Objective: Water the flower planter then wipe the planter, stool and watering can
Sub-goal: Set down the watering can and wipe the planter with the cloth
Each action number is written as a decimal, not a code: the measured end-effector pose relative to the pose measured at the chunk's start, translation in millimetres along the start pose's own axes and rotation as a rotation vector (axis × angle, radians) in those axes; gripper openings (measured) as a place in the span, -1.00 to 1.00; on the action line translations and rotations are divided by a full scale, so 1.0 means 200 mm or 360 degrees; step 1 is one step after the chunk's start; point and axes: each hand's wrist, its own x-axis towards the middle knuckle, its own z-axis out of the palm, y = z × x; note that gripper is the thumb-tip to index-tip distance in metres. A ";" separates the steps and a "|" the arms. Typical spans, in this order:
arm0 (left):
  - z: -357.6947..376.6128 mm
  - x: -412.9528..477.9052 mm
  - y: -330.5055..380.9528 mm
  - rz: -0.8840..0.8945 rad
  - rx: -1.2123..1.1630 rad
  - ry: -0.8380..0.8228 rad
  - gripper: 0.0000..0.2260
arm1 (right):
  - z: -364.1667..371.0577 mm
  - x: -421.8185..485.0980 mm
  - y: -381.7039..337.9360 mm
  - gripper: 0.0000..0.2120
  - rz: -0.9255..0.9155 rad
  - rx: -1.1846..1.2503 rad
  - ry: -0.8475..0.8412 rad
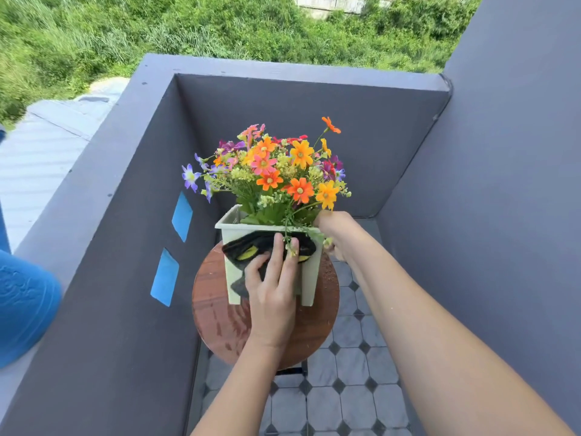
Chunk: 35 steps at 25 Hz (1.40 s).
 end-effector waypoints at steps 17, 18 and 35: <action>-0.04 -0.22 -0.10 0.0447 0.0034 -0.0335 -0.63 | 0.03 0.08 -0.07 -0.93 0.0162 0.0112 -0.0053; -0.06 -0.23 -0.12 0.0477 0.0062 -0.0370 -0.62 | 0.03 0.10 -0.07 -0.92 0.0194 0.0111 -0.0066; -0.20 0.11 -0.16 -0.0906 -0.0544 0.0114 -0.62 | 0.00 0.08 -0.04 -0.82 0.0029 0.0075 -0.0077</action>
